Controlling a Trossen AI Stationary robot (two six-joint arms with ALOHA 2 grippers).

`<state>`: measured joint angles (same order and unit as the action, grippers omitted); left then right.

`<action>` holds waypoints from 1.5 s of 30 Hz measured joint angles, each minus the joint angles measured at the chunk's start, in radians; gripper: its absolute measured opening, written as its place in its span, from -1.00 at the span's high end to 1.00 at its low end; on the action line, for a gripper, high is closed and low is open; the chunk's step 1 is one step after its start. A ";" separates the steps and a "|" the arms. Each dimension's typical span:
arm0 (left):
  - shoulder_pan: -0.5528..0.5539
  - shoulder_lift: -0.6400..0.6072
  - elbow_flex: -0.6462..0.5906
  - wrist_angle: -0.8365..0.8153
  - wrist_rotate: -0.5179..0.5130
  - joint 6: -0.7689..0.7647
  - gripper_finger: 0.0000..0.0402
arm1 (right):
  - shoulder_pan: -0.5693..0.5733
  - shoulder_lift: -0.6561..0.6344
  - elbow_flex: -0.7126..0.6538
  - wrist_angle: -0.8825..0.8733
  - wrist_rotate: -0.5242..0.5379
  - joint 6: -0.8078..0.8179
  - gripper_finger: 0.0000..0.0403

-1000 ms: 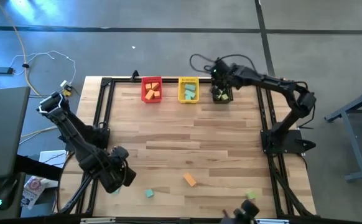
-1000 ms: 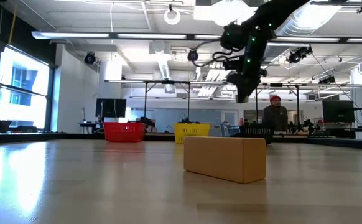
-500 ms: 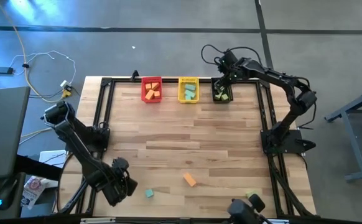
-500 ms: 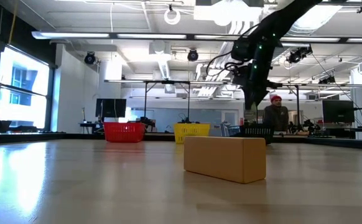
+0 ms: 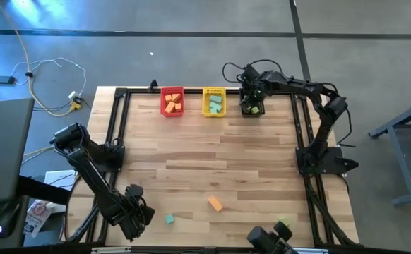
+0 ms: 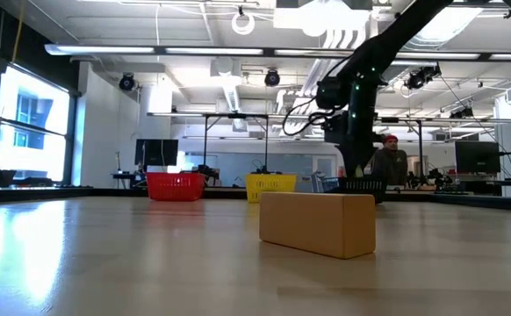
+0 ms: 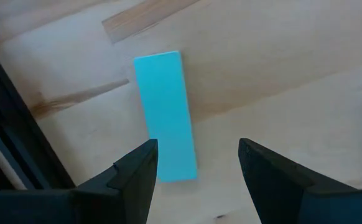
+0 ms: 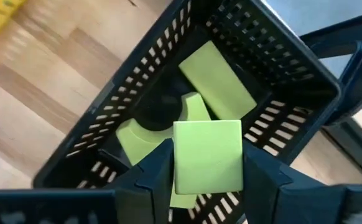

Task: Sort & place blocks by color
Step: Put the green block into the black bin, then put the blue block into the yellow bin

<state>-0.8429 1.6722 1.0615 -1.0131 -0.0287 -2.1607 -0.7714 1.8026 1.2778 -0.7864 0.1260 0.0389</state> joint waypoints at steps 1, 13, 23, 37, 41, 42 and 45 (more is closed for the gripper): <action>-0.002 0.006 0.000 0.001 0.003 -0.002 -0.04 | 0.006 0.002 0.000 0.000 0.018 -0.006 0.31; -0.002 0.078 0.000 -0.007 0.062 -0.010 -0.04 | 0.048 0.002 0.000 0.008 0.124 -0.021 0.01; -0.002 0.090 0.000 -0.006 0.078 -0.024 -0.04 | 0.059 -0.056 0.000 -0.003 0.109 0.006 0.00; 0.000 0.158 0.000 0.000 0.102 -0.035 -0.04 | 0.153 -0.259 0.000 -0.003 0.109 0.006 0.00; 0.000 0.173 0.003 0.018 0.103 -0.037 -0.04 | 0.198 -0.327 0.000 -0.003 0.110 0.006 0.00; 0.000 0.175 0.003 0.020 0.102 -0.038 -0.04 | 0.212 -0.344 0.000 -0.003 0.110 0.006 0.00; 0.000 0.179 0.003 0.022 0.103 -0.040 -0.04 | 0.248 -0.391 0.000 -0.003 0.110 0.006 0.00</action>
<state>-0.8425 1.8507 1.0641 -0.9907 0.0742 -2.2006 -0.5233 1.4114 1.2778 -0.7892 0.2356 0.0448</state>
